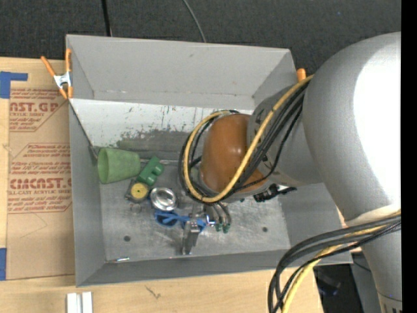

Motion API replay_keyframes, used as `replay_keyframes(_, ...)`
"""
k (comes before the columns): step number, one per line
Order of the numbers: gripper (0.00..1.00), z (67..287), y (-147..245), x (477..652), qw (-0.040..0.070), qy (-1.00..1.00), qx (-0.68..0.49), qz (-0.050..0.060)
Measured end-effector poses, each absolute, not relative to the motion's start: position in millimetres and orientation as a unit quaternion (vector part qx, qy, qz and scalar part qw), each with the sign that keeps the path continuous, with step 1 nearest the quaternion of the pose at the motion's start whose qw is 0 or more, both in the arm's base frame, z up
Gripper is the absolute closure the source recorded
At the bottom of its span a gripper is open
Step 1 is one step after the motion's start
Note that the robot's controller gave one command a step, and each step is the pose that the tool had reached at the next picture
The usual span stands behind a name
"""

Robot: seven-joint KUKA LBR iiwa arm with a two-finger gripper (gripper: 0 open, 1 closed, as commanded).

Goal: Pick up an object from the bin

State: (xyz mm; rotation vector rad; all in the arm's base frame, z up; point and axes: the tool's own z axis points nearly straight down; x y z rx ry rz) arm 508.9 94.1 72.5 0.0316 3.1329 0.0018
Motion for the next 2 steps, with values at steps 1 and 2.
replay_keyframes(1,1.0,72.9,94.3,510.0,0.007,1.0,0.01,0.001)
replay_keyframes(2,1.0,215.1,84.8,517.7,0.005,1.0,-0.001,0.001)
